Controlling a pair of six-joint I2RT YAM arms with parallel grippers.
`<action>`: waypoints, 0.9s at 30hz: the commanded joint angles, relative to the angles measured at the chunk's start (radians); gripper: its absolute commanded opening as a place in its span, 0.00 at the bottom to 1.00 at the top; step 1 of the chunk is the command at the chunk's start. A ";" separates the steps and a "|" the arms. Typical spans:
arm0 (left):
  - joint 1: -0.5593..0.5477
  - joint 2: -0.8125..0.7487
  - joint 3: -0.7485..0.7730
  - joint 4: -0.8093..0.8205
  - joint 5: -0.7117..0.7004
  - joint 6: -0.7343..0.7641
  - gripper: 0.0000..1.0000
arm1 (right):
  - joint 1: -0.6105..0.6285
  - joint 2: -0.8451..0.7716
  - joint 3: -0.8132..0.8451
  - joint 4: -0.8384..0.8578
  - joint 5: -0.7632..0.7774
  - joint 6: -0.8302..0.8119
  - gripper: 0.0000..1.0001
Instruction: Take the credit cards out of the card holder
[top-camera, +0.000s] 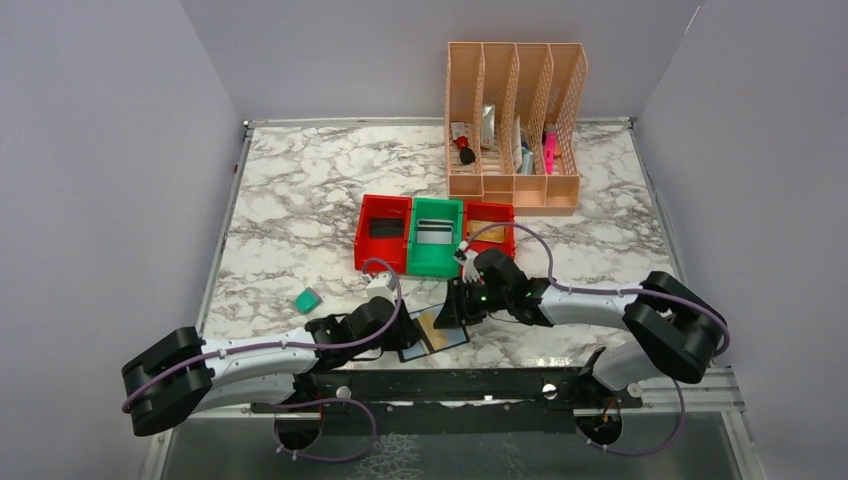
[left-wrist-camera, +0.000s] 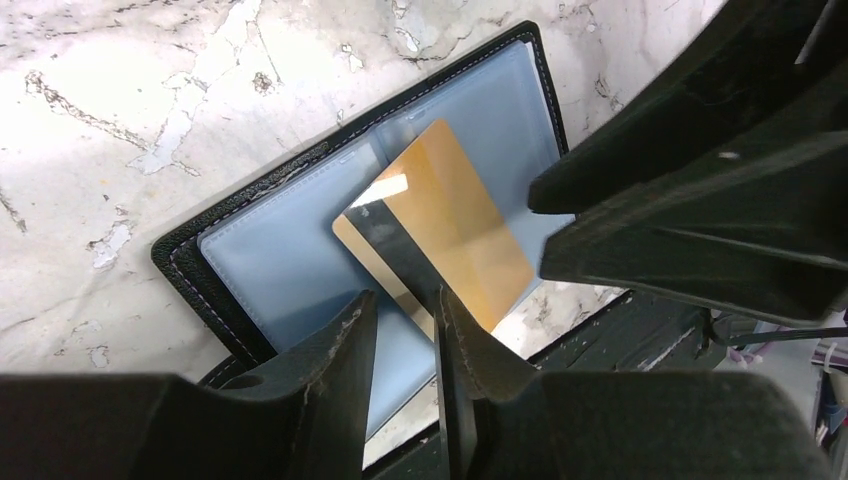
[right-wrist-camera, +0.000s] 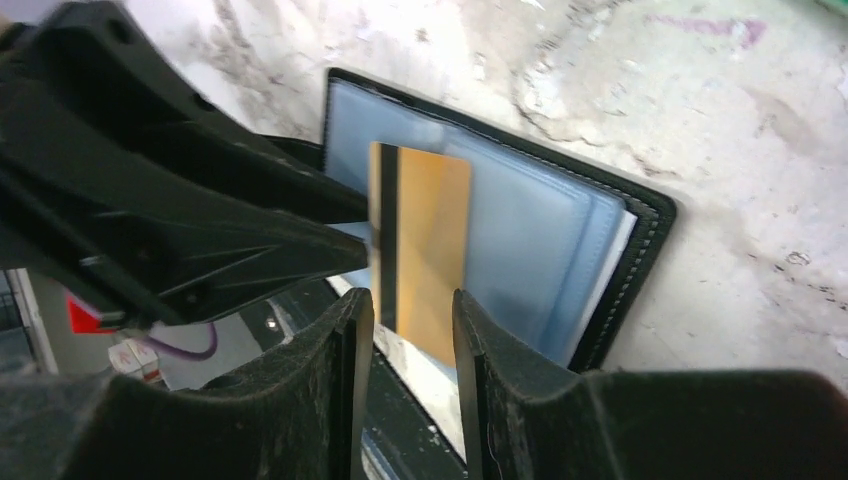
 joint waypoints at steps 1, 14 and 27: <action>-0.008 0.004 -0.002 -0.007 -0.003 0.008 0.33 | 0.009 0.077 0.021 -0.028 0.072 -0.010 0.41; -0.008 0.005 -0.072 0.091 0.009 -0.071 0.38 | 0.009 0.119 -0.074 -0.019 0.145 0.026 0.39; -0.008 0.000 -0.136 0.245 0.022 -0.176 0.29 | 0.009 0.121 -0.113 0.031 0.130 0.058 0.39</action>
